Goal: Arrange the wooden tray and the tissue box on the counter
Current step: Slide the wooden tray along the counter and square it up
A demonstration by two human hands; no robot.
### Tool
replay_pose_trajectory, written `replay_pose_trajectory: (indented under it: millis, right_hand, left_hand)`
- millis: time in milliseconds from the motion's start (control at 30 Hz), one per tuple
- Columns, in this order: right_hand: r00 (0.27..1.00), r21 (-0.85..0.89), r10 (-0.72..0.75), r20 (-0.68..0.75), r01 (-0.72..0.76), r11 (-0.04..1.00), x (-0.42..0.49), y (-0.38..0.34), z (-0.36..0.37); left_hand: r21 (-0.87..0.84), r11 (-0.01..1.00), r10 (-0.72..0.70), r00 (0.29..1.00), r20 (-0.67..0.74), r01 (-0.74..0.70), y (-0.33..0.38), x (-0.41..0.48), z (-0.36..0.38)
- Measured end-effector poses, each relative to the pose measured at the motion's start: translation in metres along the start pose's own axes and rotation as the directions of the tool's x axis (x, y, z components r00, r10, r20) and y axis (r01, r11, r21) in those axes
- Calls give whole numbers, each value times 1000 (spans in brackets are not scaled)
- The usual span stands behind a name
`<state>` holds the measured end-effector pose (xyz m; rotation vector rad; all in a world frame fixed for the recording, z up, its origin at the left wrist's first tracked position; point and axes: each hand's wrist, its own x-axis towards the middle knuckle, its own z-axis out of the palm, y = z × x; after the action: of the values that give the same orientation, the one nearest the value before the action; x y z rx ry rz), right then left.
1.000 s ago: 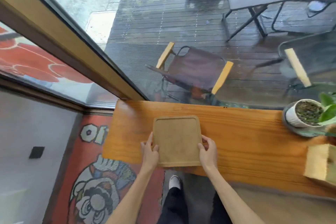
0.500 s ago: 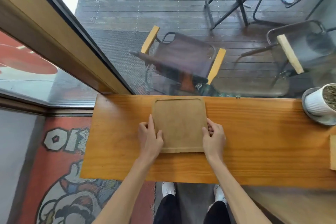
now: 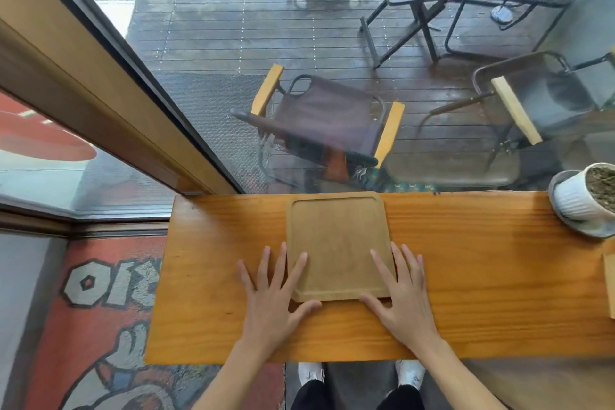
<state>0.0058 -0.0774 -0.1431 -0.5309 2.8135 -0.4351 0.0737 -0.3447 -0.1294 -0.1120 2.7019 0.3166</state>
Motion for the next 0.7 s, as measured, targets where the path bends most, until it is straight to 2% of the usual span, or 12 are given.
replay_pose_trajectory:
  millis: [100, 333, 500, 700]
  right_hand:
    - [1000, -30, -26, 18, 26, 999, -2, 2, 1]
    - [999, -47, -25, -29, 24, 999, -4, 2, 8]
    - [999, -61, -34, -20, 33, 998, -3, 0, 5]
    - [999, -76, -37, -8, 37, 996, -2, 0, 5]
  left_hand:
    - [23, 1000, -16, 1000, 19, 15, 3, 2, 0]
    - [61, 998, 31, 994, -105, -25, -1, 5, 18]
    - [76, 996, 57, 988, -143, -47, -3, 4, 21]
    - [71, 997, 46, 993, -113, -38, 0, 4, 18]
